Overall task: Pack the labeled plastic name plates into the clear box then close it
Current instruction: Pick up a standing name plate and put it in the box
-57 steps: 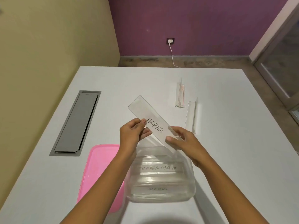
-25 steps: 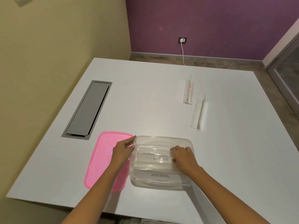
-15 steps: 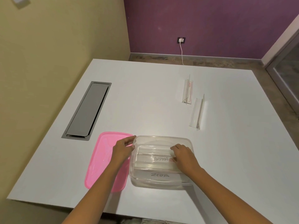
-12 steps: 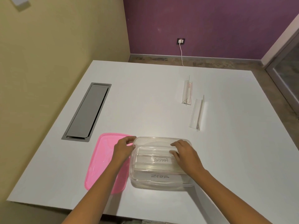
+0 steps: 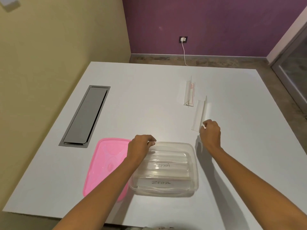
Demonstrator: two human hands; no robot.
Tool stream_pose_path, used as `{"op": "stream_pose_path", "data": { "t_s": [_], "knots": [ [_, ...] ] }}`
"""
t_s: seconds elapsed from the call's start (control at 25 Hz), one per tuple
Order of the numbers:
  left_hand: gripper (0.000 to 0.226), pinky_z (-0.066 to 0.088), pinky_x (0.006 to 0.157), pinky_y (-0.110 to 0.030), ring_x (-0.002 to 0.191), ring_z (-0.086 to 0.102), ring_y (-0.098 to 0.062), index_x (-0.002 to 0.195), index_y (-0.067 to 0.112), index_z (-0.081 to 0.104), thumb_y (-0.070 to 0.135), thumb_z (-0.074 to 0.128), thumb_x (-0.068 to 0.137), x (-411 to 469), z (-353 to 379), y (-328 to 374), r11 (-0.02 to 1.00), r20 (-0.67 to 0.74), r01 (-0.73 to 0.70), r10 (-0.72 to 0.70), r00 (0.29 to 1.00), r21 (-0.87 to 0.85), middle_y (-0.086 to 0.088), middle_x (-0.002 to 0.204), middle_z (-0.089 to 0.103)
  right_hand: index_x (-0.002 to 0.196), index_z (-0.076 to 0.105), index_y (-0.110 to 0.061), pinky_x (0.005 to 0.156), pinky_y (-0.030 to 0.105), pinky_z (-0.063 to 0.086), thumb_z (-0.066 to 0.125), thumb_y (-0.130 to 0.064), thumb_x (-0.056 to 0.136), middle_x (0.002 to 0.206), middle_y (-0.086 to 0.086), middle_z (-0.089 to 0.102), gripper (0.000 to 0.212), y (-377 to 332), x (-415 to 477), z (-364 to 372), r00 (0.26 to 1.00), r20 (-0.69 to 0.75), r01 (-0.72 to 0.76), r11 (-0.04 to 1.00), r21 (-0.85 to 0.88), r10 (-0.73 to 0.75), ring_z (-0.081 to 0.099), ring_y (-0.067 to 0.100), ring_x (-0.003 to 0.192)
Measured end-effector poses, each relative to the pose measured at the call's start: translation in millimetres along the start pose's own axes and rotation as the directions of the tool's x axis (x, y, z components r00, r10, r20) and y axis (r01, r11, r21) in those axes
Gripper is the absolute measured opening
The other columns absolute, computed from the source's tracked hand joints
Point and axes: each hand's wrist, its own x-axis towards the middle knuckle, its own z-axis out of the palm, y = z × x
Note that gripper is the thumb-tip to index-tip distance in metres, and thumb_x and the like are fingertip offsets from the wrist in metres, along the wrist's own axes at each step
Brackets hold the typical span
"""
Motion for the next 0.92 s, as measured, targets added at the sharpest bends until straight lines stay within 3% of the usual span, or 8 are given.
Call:
{"op": "stream_pose_path", "data": {
  "t_s": [0.12, 0.32, 0.48, 0.52, 0.6, 0.8, 0.92],
  "knots": [
    [0.021, 0.049, 0.075, -0.027, 0.1, 0.066, -0.016, 0.106, 0.027, 0.072, 0.029, 0.062, 0.088, 6, 2, -1, 0.999, 0.012, 0.013, -0.014, 1.0, 0.029, 0.001, 0.103, 0.075, 0.104, 0.06, 0.005, 0.078, 0.041, 0.049, 0.048, 0.0, 0.089, 0.103, 0.024, 0.063, 0.02, 5, 22, 10, 0.996, 0.036, -0.075, 0.993, -0.087, 0.078, 0.06, 0.037, 0.093],
    [0.021, 0.052, 0.077, -0.03, 0.099, 0.067, -0.017, 0.107, 0.027, 0.072, 0.028, 0.063, 0.087, 13, 5, -7, 0.999, 0.032, -0.002, 0.001, 0.999, 0.037, -0.001, 0.104, 0.075, 0.099, 0.058, 0.008, 0.075, 0.039, 0.051, 0.059, -0.017, 0.088, 0.1, 0.025, 0.062, 0.028, 5, 44, 22, 0.962, 0.178, -0.186, 0.972, -0.143, 0.21, 0.062, 0.042, 0.092],
    [0.022, 0.053, 0.08, -0.031, 0.099, 0.067, -0.017, 0.107, 0.027, 0.072, 0.029, 0.063, 0.087, 16, 7, -10, 1.0, 0.037, -0.007, 0.006, 0.999, 0.027, -0.002, 0.105, 0.074, 0.076, 0.051, 0.002, 0.06, 0.031, 0.043, 0.057, -0.001, 0.08, 0.076, 0.016, 0.052, 0.008, 4, 52, 24, 0.955, 0.184, -0.204, 0.965, -0.162, 0.232, 0.056, 0.034, 0.072],
    [0.022, 0.053, 0.081, -0.032, 0.099, 0.067, -0.017, 0.107, 0.027, 0.072, 0.029, 0.063, 0.087, 17, 7, -11, 1.0, 0.043, -0.005, 0.004, 0.999, 0.024, -0.002, 0.105, 0.074, 0.07, 0.047, 0.0, 0.059, 0.03, 0.041, 0.055, 0.002, 0.079, 0.069, 0.013, 0.049, 0.013, 5, 54, 25, 0.958, 0.161, -0.208, 0.963, -0.17, 0.236, 0.053, 0.032, 0.068],
    [0.022, 0.052, 0.081, -0.03, 0.1, 0.067, -0.016, 0.106, 0.026, 0.072, 0.028, 0.064, 0.086, 18, 7, -10, 1.0, 0.053, 0.002, -0.003, 0.999, 0.001, -0.002, 0.105, 0.074, 0.066, 0.044, -0.001, 0.057, 0.029, 0.039, 0.053, 0.006, 0.08, 0.062, 0.011, 0.045, 0.019, 7, 55, 22, 0.972, 0.129, -0.172, 0.967, -0.186, 0.198, 0.05, 0.03, 0.064],
    [0.026, 0.044, 0.089, -0.024, 0.112, 0.06, -0.013, 0.109, 0.022, 0.07, 0.029, 0.066, 0.084, 19, 4, -3, 0.989, 0.075, 0.008, 0.003, 0.997, -0.15, 0.003, 0.113, 0.071, 0.064, 0.045, -0.004, 0.046, 0.028, 0.033, 0.052, 0.007, 0.081, 0.06, 0.013, 0.047, 0.022, 9, 47, 8, 0.996, 0.06, 0.082, 0.957, -0.279, -0.068, 0.046, 0.027, 0.051],
    [0.027, 0.038, 0.083, -0.007, 0.107, 0.061, -0.007, 0.107, 0.02, 0.07, 0.031, 0.067, 0.083, 26, -6, 12, 0.946, 0.023, 0.001, 0.007, 1.0, -0.326, 0.004, 0.111, 0.071, 0.063, 0.048, -0.001, 0.043, 0.026, 0.029, 0.053, 0.009, 0.08, 0.058, 0.014, 0.047, 0.021, 1, 32, -7, 0.973, -0.006, 0.22, 0.932, -0.288, -0.232, 0.04, 0.026, 0.045]
  ]
}}
